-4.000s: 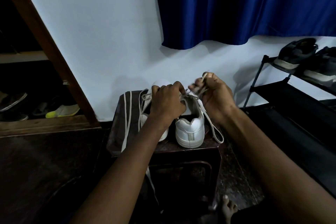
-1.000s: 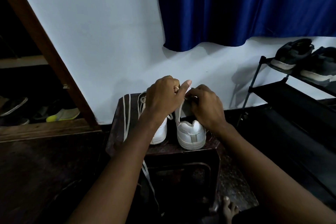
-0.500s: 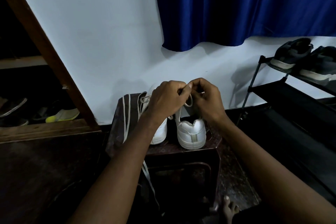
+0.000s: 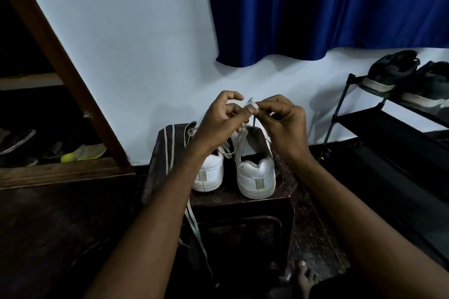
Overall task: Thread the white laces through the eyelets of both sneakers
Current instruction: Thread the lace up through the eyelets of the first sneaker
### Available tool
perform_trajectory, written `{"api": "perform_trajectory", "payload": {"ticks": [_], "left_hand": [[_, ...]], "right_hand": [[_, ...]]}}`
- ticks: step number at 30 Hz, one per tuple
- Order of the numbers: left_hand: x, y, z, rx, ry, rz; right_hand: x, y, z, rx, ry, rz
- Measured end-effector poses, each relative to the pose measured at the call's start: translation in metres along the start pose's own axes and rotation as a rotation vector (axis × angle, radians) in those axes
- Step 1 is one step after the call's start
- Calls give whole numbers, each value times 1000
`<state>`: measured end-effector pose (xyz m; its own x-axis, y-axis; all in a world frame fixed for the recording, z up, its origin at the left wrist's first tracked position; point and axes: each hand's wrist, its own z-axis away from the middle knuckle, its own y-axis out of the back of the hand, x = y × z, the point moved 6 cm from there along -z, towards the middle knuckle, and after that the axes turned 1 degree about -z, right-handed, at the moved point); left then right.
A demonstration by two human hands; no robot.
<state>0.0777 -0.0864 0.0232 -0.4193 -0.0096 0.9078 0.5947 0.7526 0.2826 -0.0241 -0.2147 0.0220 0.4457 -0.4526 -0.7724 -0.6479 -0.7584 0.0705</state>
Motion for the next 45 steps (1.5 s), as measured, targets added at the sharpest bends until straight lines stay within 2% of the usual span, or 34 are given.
{"api": "perform_trajectory", "payload": {"ticks": [1,4,6,9,10,12,13,15,16,17,18,21,24,26,28,30,32,35,38,42,45], "left_hand": [[2,-1,0,-52,-22,-9],[4,-9,5,-159,-74,-263],[0,-8,5,-39,-78,-458],[3,1,3,193,-130,-632],[7,4,3,251,-174,-580],[11,18,2,399,-223,-312],[10,25,0,454,-172,-103],[8,31,0,450,-22,321],[6,32,-1,417,38,403],[4,35,-1,383,75,339],[3,37,-2,337,89,164],[-10,29,-3,163,145,-488],[-23,18,3,74,232,-805],[-21,15,4,117,181,-877],[-16,10,1,159,54,-905],[-9,-2,1,118,-56,-889],[-8,-14,2,16,-80,-868],[-14,-19,4,-62,-69,-933],[-18,-10,3,-3,17,-922],[-24,-1,4,94,210,-920],[-28,0,6,67,279,-937]], "right_hand": [[0,1,0,4,-11,-50],[2,-2,-1,-11,-72,-166],[4,-7,-1,-51,-92,-175],[16,-8,-1,-119,-123,-1],[24,-8,0,-143,-155,74],[41,-6,4,-186,-233,252],[48,-5,6,-207,-268,300],[55,-6,9,-229,-314,289],[55,-6,9,-220,-309,299],[55,-5,7,-209,-292,335],[55,-4,6,-205,-279,368],[57,-3,5,-200,-299,387],[59,-3,6,-186,-300,406],[58,-3,6,-177,-302,410],[57,-3,8,-176,-325,398],[57,-5,10,-199,-355,360],[59,-8,11,-218,-355,366],[63,-8,10,-209,-337,407],[70,-6,8,-168,-395,353],[76,-3,12,-58,-570,114],[70,-6,14,-95,-554,100]]}}
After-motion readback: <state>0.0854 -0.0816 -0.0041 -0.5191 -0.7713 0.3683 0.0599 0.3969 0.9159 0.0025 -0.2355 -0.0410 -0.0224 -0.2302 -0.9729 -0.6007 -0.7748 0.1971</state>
